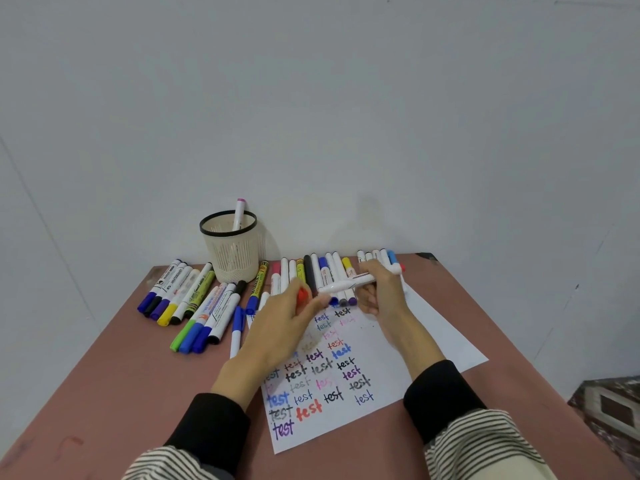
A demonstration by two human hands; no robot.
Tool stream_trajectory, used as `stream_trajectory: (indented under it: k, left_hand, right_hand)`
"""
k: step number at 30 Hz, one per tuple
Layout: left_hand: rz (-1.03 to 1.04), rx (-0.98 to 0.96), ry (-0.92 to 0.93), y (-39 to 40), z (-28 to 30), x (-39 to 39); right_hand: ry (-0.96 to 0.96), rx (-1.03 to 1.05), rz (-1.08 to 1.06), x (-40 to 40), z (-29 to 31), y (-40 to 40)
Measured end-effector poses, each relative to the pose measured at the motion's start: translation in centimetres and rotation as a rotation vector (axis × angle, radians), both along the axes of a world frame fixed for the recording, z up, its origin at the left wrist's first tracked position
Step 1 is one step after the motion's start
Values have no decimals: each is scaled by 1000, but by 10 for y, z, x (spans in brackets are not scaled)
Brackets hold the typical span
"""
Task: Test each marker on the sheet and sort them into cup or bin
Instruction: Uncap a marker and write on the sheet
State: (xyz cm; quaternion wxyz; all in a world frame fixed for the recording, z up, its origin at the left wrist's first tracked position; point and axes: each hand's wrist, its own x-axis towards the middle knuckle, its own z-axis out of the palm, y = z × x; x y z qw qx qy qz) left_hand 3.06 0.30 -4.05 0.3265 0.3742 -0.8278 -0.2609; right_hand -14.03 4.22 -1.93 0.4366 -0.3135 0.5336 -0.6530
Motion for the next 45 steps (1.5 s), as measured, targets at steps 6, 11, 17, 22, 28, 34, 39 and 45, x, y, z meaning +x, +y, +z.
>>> stream_trajectory:
  k: [6, 11, 17, 22, 28, 34, 39, 45]
  left_hand:
    - [156, 159, 377, 2, -2, -9]
    - [141, 314, 426, 1, -17, -18]
    - [196, 421, 372, -1, -16, -16]
    - [202, 439, 431, 5, -11, -16]
    - [200, 463, 423, 0, -13, -15]
    - [200, 446, 442, -1, -15, -17]
    - [191, 420, 424, -1, -16, -16]
    - [185, 411, 411, -3, -19, -16]
  right_hand:
    - [-69, -91, -56, -9, -6, -1]
    - [142, -74, -54, -7, -16, 3]
    - [370, -61, -13, -2, -23, 11]
    - [470, 30, -27, 2, -33, 10]
    - [542, 31, -16, 2, -37, 8]
    - [619, 18, 8, 5, -37, 9]
    - [580, 27, -7, 5, -36, 8]
    - [588, 10, 4, 3, -37, 9]
